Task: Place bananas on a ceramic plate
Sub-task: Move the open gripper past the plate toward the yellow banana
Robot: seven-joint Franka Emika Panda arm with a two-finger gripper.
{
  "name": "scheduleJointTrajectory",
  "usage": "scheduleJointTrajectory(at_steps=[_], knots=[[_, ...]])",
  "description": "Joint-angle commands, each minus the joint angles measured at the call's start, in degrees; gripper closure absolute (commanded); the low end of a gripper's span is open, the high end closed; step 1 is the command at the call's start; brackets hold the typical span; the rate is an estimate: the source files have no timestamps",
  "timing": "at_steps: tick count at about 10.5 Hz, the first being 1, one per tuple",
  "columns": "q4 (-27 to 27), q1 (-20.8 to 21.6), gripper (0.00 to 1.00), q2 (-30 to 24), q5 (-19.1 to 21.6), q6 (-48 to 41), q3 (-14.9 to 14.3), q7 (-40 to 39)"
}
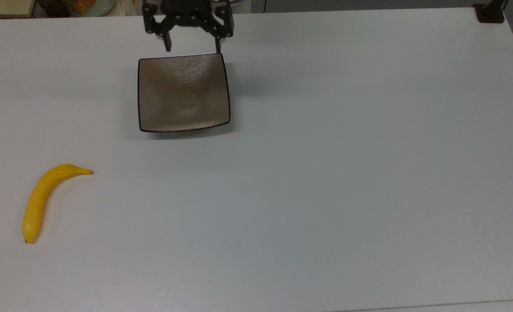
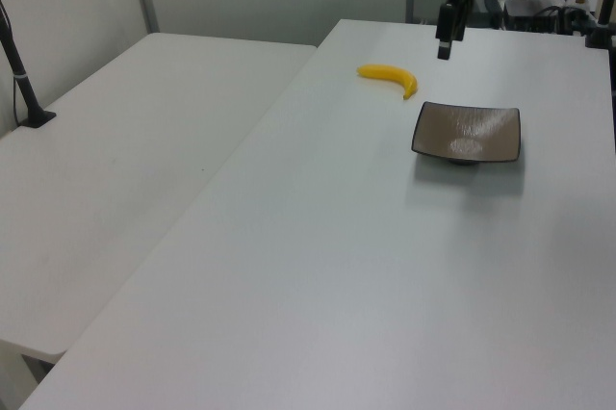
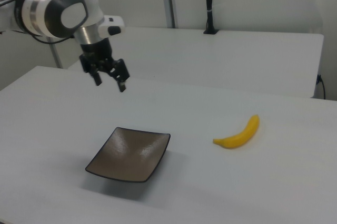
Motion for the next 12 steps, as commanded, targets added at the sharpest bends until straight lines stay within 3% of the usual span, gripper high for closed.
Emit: scheduleJointTrajectory(at_steps=[1,10,12], knots=[[0.5,-0.8,0.0,1.9,-1.1,7.0,-3.1,3.4],[0.9,-10.5,0.0,15.3,-1.1,34.6,-6.1,5.1],[4.1,-11.6,0.0,20.4,-0.6,39.7,-7.2,5.2]])
